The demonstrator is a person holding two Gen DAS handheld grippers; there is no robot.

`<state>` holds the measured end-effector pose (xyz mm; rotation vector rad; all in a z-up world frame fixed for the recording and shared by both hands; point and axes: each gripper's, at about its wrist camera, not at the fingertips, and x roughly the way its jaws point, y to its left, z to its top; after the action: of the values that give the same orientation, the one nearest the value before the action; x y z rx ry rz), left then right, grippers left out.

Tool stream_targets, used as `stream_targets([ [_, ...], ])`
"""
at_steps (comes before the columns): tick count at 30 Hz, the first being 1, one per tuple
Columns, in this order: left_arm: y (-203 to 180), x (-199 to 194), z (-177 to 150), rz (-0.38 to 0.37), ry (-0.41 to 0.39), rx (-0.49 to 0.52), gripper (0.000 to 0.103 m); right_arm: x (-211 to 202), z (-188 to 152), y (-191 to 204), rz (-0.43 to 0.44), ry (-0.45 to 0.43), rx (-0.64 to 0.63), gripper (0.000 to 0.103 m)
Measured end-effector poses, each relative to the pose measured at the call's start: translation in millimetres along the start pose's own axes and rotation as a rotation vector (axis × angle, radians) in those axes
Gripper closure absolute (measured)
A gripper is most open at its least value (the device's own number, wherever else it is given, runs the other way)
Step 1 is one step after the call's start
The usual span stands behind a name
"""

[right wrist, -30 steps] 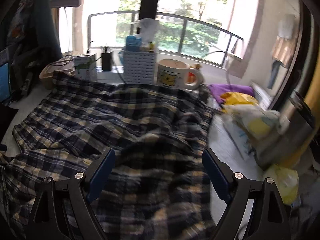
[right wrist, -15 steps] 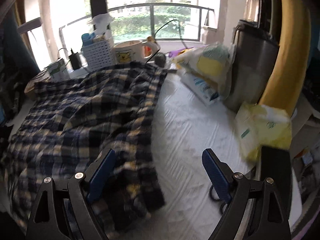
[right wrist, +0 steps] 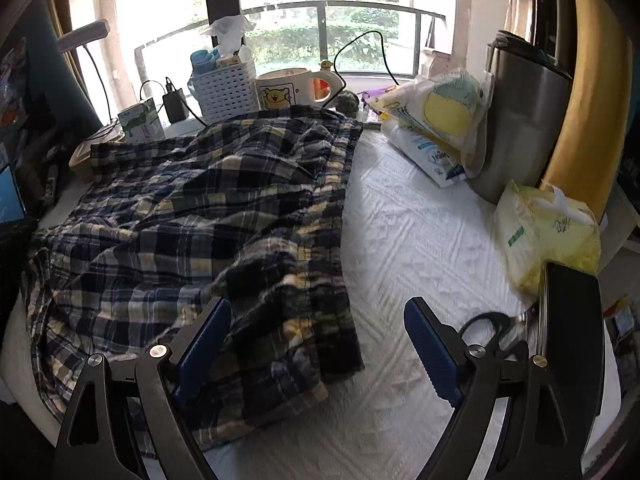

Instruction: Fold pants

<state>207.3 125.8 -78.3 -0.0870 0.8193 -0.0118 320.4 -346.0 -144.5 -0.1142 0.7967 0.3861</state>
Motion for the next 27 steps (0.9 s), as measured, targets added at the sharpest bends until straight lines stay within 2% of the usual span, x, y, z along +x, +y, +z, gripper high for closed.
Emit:
stream_targets([
  [2,-18.1,-13.2,-5.8,-0.058,-0.011,0.027,0.038,-0.9,-1.9,0.0,0.004,0.000,-0.005,0.013],
  [4,-39.3,-9.9,-12.3,-0.114,0.012,0.079,0.034,-2.0,-2.4,0.3,0.016,-0.006,-0.007,0.013],
  [7,-62.3,11.5,-19.1,-0.110,0.064,0.142,0.034,-4.8,-2.3,0.2,0.023,-0.019,-0.008,0.014],
  [10,-65.1,29.7,-24.0,-0.138,0.089,0.138,0.035,-8.5,-3.8,-1.3,0.027,-0.032,-0.013,0.014],
  [12,-62.6,39.4,-27.6,-0.142,0.104,0.112,0.069,-8.7,-6.4,-4.4,0.031,-0.037,-0.020,0.015],
  [13,-62.3,43.2,-29.2,-0.151,0.124,0.099,0.090,-7.2,-7.4,-6.0,0.039,-0.036,-0.020,0.019],
  [15,-59.7,37.5,-32.8,-0.173,0.117,0.085,0.095,4.0,-12.3,-11.1,0.089,-0.007,-0.009,0.026],
  [17,-60.3,22.7,-36.7,-0.200,0.102,0.093,0.099,14.3,-16.2,-11.8,0.095,0.019,-0.002,0.046],
  [18,-60.3,12.1,-38.7,-0.206,0.086,0.103,0.099,12.6,-16.5,-9.7,0.088,0.003,-0.012,0.050],
  [19,-59.7,1.7,-40.0,-0.213,0.073,0.101,0.099,10.8,-15.8,-6.7,0.098,0.007,-0.018,0.066],
  [20,-57.7,-7.3,-41.2,-0.216,0.057,0.090,0.099,7.7,-15.4,-3.1,0.091,-0.002,-0.028,0.072],
  [24,-45.5,-55.0,-44.2,-0.273,-0.033,0.043,0.100,-15.4,-11.9,9.1,0.040,-0.045,-0.053,0.076],
  [27,-41.0,-79.6,-49.8,-0.303,-0.069,0.041,0.100,-39.8,-8.0,10.6,0.014,-0.077,-0.040,0.077],
])
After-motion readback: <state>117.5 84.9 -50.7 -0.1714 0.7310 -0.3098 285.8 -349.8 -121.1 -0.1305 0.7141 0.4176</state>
